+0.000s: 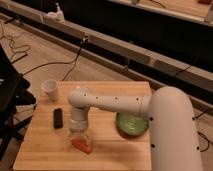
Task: Place the pepper in the ceramic bowl
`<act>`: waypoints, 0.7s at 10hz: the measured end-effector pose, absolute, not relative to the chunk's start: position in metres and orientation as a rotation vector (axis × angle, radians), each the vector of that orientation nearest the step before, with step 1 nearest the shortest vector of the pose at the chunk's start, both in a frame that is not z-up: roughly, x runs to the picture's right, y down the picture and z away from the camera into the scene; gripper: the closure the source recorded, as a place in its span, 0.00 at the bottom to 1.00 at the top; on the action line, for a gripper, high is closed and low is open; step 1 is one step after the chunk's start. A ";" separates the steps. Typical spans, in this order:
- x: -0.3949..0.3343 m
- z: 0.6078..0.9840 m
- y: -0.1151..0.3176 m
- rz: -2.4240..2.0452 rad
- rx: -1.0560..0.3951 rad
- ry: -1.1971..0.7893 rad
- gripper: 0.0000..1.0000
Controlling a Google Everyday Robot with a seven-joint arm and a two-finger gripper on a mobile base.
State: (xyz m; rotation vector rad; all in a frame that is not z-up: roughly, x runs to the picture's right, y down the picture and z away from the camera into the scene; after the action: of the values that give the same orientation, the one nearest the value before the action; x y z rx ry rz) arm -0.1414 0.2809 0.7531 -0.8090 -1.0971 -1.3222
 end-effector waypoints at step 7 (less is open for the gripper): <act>-0.151 0.763 0.298 -1.331 -0.864 -1.128 0.33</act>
State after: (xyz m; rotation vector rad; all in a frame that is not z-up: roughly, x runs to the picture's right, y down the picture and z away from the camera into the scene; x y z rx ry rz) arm -0.1508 0.2984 0.7632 -0.8645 -1.1276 -1.3312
